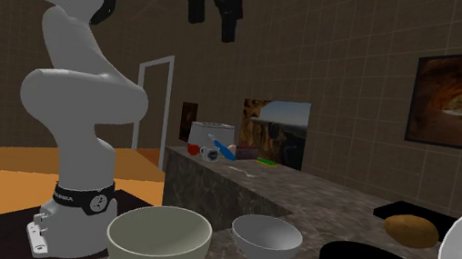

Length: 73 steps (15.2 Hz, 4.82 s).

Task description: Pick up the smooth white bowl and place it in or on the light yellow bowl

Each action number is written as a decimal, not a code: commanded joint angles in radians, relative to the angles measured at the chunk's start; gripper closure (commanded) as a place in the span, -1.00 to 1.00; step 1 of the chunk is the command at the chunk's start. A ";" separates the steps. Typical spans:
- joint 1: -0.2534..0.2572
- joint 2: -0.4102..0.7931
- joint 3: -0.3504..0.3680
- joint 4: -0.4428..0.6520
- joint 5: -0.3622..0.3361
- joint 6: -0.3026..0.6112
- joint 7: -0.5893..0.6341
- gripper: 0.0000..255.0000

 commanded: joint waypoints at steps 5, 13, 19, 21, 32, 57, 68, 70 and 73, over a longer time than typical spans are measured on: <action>0.004 0.005 0.026 -0.120 0.037 0.107 0.047 -1.00; 0.029 0.082 0.088 -0.316 0.127 0.347 0.132 -1.00; 0.063 0.215 0.138 -0.414 0.211 0.557 0.185 -1.00; 0.078 0.275 0.155 -0.435 0.242 0.632 0.198 -1.00; 0.151 0.593 0.208 -0.464 0.390 0.965 0.205 -1.00; 0.154 0.588 0.213 -0.461 0.388 0.958 0.216 1.00; 0.134 0.431 0.207 -0.419 0.333 0.762 0.272 1.00; 0.131 0.408 0.205 -0.407 0.325 0.727 0.280 1.00; 0.127 0.375 0.201 -0.388 0.314 0.676 0.292 1.00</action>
